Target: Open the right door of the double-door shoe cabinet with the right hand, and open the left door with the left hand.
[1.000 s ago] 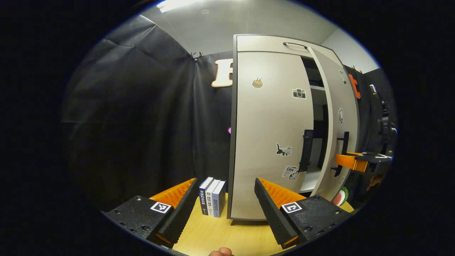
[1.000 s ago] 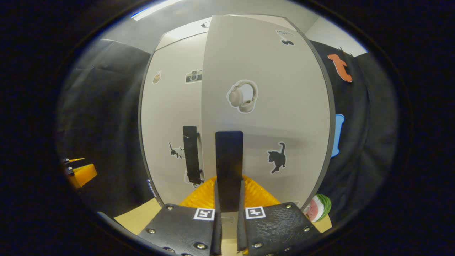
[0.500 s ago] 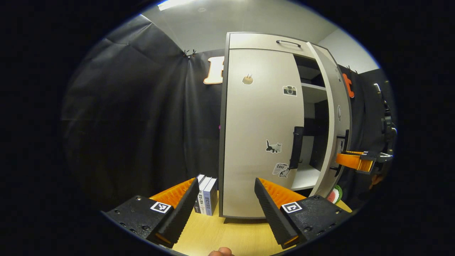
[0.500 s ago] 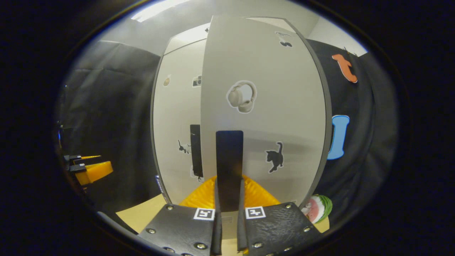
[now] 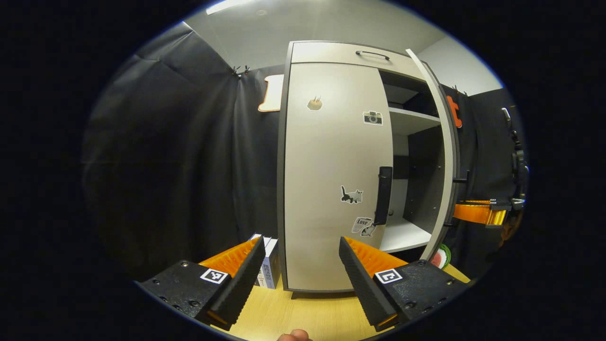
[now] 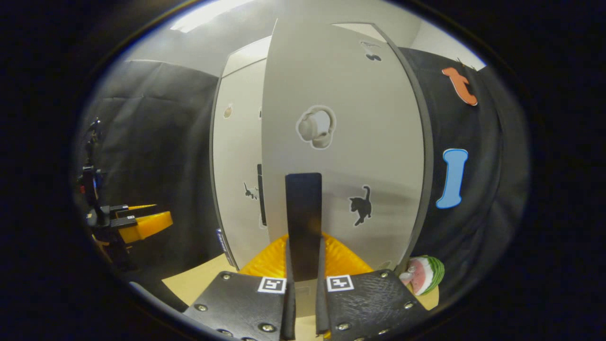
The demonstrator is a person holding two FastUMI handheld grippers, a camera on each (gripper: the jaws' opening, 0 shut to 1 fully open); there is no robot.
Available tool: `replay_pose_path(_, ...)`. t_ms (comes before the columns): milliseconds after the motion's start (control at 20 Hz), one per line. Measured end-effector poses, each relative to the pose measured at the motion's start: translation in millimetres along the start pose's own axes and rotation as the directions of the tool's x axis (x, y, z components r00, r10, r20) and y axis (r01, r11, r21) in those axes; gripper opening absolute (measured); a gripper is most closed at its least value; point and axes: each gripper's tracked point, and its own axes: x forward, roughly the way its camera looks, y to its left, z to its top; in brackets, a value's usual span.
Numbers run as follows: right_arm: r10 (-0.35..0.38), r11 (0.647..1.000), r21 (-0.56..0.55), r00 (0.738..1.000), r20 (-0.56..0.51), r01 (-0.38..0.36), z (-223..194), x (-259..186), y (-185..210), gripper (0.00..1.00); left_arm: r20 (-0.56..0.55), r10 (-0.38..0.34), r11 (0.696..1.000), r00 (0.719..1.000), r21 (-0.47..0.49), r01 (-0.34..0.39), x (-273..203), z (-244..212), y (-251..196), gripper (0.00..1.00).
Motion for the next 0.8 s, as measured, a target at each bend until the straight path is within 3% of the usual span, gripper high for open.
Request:
replay_pose_path(300, -0.036, 0.999, 0.017, 0.999, 0.007, 0.036, -2, -24, -11, 0.17, -0.005, -0.054, 0.999, 0.999, -0.004, 0.054, 2, -2, -19, 0.97)
replay_pose_path(800, -0.181, 0.983, 0.042, 0.983, 0.019, 0.18, -3, -59, -36, 0.16, -0.017, -0.112, 0.994, 0.994, -0.012, 0.112, -6, -7, -35, 0.97)
